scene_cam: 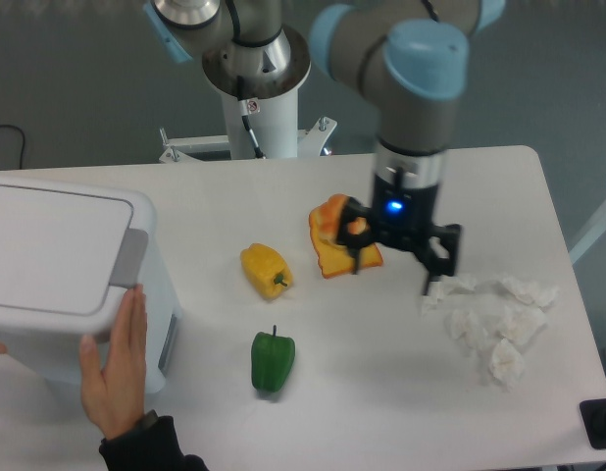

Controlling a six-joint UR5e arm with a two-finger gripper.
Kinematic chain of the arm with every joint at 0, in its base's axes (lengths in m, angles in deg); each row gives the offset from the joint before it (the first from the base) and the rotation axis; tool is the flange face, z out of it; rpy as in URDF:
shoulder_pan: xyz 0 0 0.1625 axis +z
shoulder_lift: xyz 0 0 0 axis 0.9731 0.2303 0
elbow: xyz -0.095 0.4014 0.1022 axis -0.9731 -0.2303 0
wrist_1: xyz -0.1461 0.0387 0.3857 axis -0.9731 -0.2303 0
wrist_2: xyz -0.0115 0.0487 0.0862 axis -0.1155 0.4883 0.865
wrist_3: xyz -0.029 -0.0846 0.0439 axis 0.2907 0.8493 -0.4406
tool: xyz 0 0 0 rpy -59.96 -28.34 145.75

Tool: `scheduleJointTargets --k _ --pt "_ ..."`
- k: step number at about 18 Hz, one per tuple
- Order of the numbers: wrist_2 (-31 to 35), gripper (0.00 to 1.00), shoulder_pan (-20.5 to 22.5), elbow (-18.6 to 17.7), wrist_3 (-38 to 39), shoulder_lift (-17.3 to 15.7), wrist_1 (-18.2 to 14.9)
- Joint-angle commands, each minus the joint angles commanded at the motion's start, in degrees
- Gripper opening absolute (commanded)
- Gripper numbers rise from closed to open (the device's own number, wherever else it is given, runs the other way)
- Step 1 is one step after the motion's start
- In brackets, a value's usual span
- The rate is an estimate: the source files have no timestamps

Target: Close the trash can

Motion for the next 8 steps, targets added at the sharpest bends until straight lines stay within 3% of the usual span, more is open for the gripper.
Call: scheduleJointTargets --k 3,8 --pt "4.2 1.0 1.8 4.1 -4.7 4.1 -3.3" --pt "8.6 1.0 4.8 15.0 -11.3 11.0 -13.4"
